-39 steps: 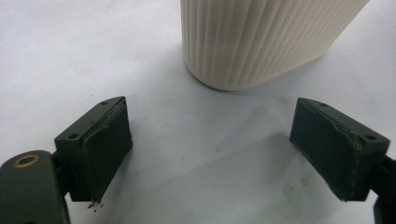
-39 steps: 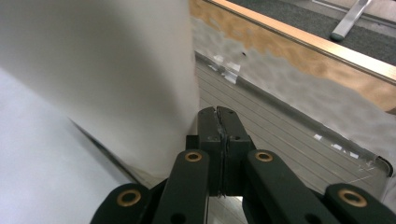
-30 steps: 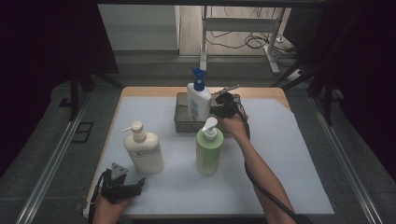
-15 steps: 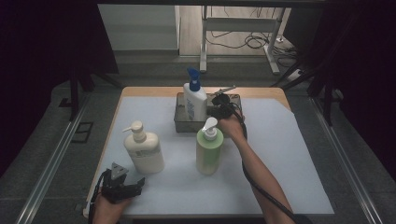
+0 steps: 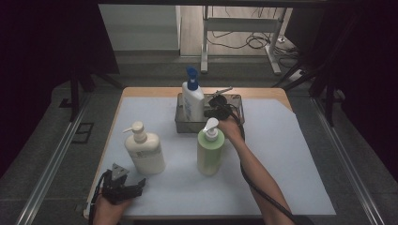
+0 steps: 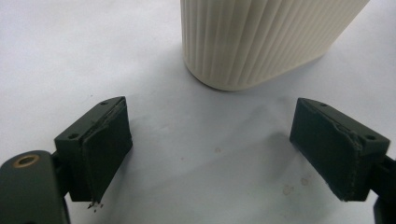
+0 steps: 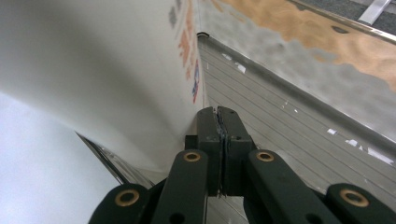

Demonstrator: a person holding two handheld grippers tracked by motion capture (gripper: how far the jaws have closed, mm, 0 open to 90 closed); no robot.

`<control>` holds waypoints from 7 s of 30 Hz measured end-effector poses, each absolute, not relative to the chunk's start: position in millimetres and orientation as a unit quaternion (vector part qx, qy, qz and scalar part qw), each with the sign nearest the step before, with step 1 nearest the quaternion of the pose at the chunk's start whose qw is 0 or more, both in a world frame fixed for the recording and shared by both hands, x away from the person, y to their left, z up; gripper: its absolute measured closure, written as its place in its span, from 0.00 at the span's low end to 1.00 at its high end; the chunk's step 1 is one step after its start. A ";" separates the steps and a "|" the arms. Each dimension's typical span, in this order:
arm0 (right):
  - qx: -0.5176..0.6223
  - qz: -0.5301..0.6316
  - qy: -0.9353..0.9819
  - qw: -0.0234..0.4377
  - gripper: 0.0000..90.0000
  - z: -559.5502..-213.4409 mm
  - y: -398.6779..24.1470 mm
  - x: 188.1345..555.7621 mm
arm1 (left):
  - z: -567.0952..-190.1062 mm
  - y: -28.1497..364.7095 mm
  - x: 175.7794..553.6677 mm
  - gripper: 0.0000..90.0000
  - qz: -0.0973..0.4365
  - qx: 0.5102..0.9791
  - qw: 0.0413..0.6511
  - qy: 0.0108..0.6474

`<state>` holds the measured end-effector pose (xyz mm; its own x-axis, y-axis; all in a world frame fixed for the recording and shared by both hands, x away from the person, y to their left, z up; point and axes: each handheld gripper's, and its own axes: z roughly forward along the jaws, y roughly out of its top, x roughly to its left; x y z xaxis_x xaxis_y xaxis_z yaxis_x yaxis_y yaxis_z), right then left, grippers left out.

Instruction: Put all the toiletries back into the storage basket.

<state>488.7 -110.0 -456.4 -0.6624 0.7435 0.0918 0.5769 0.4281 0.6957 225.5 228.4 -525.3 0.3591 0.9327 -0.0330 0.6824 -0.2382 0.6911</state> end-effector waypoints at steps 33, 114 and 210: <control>0.373 0.363 0.849 0.090 0.99 -455.1 -88.6 487.9 | -525.2 228.2 225.7 0.14 0.198 0.762 0.315 0.530; 0.326 0.387 0.853 0.129 0.12 -406.2 -149.7 436.7 | -525.6 228.4 225.1 0.14 0.200 0.762 0.316 0.528; 0.235 0.434 0.866 0.084 0.11 -428.6 -143.8 329.1 | -525.5 228.8 225.1 0.14 0.202 0.764 0.315 0.526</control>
<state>329.1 -143.8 -428.6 -0.8760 0.4787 0.0591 0.3335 0.5126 0.7912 225.1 228.8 -525.5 0.3647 0.9308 -0.0236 0.6766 -0.2476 0.6934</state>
